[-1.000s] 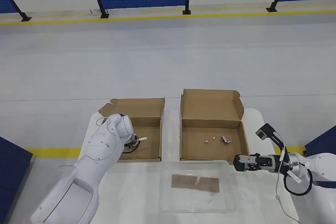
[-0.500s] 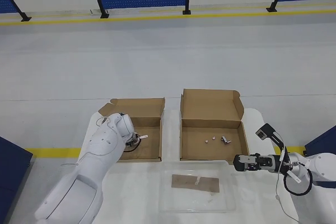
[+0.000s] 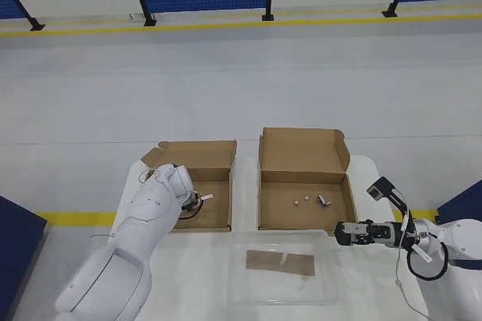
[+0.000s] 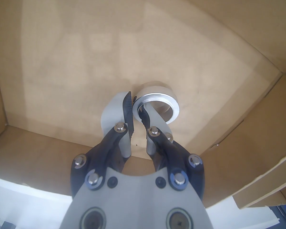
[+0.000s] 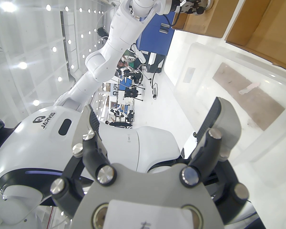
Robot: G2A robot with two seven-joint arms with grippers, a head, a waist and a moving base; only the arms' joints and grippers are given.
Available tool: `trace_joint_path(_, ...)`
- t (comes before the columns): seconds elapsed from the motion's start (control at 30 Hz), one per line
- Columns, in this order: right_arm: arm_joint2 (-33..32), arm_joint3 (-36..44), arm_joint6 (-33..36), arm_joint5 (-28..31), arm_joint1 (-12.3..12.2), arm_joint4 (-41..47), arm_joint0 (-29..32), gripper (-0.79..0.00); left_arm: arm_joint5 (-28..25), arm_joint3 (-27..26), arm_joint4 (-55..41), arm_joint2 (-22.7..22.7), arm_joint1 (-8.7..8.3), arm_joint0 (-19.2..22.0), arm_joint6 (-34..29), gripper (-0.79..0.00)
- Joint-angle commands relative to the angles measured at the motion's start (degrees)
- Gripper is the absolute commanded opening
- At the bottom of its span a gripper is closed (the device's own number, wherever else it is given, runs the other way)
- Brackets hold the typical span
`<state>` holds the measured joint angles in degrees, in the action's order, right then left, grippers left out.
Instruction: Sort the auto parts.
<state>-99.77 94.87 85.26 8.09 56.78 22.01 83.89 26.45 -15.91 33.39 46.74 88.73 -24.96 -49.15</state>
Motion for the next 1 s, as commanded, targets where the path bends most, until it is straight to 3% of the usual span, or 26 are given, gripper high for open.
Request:
trace_joint_path(0.0, 0.0, 0.0, 0.0, 0.0, 0.0, 0.0, 0.0, 0.000, -0.2, 0.4, -0.2, 0.1, 0.14, 0.1, 0.1, -0.736)
trace_joint_path(0.2, 0.0, 0.0, 0.0, 0.0, 0.0, 0.0, 0.0, 0.000, -0.8, 1.2, -0.4, 0.4, 0.42, 0.4, 0.3, -0.533)
trace_joint_path(0.43, 0.0, 0.0, 0.0, 0.0, 0.0, 0.0, 0.0, 0.000, -1.6, 1.7, -0.6, 0.9, 0.40, 1.0, 0.0, -0.489)
trace_joint_path(0.53, 0.0, 0.0, 0.0, 0.0, 0.0, 0.0, 0.0, 0.000, -1.9, 1.3, -0.8, 1.2, 0.29, 1.0, -0.1, -0.360)
trace_joint_path(0.57, 0.0, 0.0, 0.0, 0.0, 0.0, 0.0, 0.0, 0.000, -2.0, 1.1, -0.9, 1.3, 0.22, 1.0, -0.1, -0.231)
trace_joint_path(0.63, 0.0, 0.0, 0.0, 0.0, 0.0, 0.0, 0.0, 0.000, -2.3, 0.7, -0.6, 1.4, 0.05, 0.9, -0.3, -0.052)
trace_joint_path(0.67, 0.0, 0.0, 0.0, 0.0, 0.0, 0.0, 0.0, 0.000, -2.3, 0.3, -0.5, 1.5, -0.04, 0.9, -0.4, 0.000)
trace_joint_path(0.97, 0.0, 0.0, 0.0, 0.0, 0.0, 0.0, 0.0, 0.000, -3.5, -6.0, -0.1, 3.0, -1.75, -0.4, -2.4, 0.000)
